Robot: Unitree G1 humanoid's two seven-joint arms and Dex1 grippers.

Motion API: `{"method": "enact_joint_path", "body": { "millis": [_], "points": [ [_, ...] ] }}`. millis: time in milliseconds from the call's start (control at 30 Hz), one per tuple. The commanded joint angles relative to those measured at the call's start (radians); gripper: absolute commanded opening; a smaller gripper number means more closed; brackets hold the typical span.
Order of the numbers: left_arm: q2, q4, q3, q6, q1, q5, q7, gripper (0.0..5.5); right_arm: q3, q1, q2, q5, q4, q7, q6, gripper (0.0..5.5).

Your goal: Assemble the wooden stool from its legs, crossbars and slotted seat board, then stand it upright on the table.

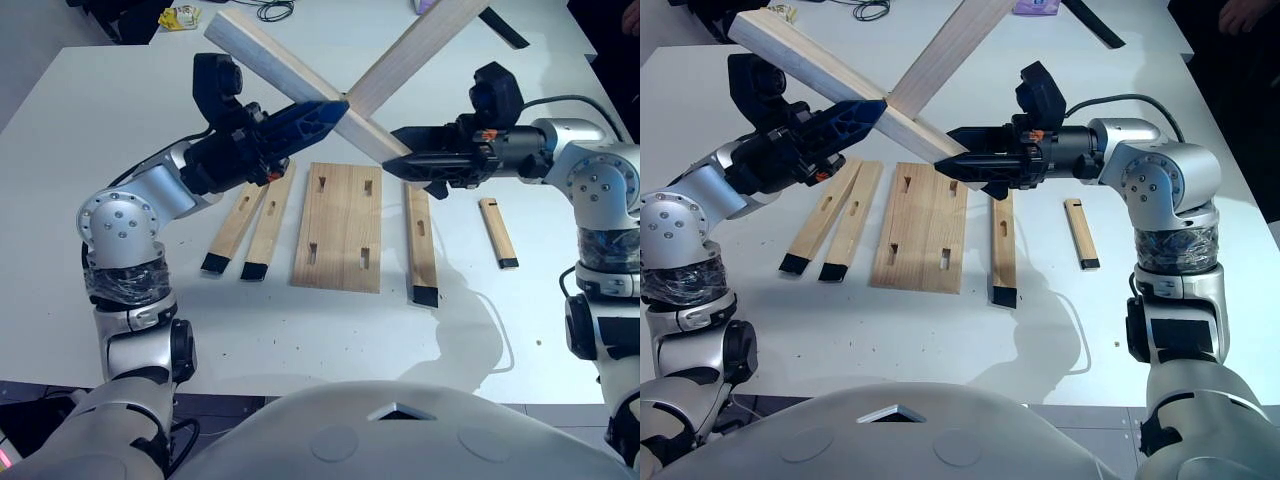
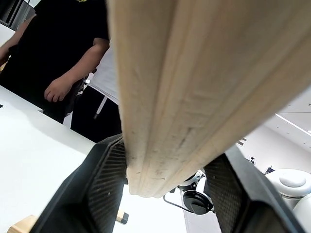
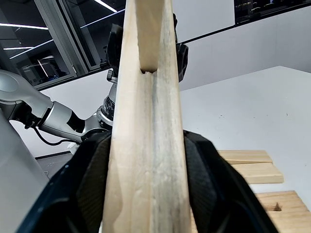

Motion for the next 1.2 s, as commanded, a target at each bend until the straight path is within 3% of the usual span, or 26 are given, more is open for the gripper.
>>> {"method": "enact_joint_path", "body": {
  "millis": [33,567,600,800,1200],
  "points": [
    [-0.009,-0.007,0.027,-0.027,-0.011,-0.022,0.007,2.3,0.004,0.027,-0.009,-0.002,-0.026,0.006,0.001,2.07],
    [0.0,-0.02,0.029,-0.008,-0.019,-0.023,0.027,2.28,0.011,0.045,-0.027,-0.017,-0.02,0.009,-0.008,2.07],
    [0.004,-0.019,0.027,-0.009,-0.019,-0.017,0.018,2.62,0.012,0.044,-0.027,-0.018,-0.019,0.01,-0.009,2.07],
    [0.011,0.02,0.03,-0.024,-0.032,0.012,0.005,3.49,0.01,0.05,-0.028,-0.026,-0.022,0.012,-0.01,2.07],
    [0.025,-0.017,0.004,-0.015,0.014,0.027,-0.024,3.52,0.003,0.042,-0.024,-0.024,-0.014,0.013,-0.008,2.07]
  ]
}}
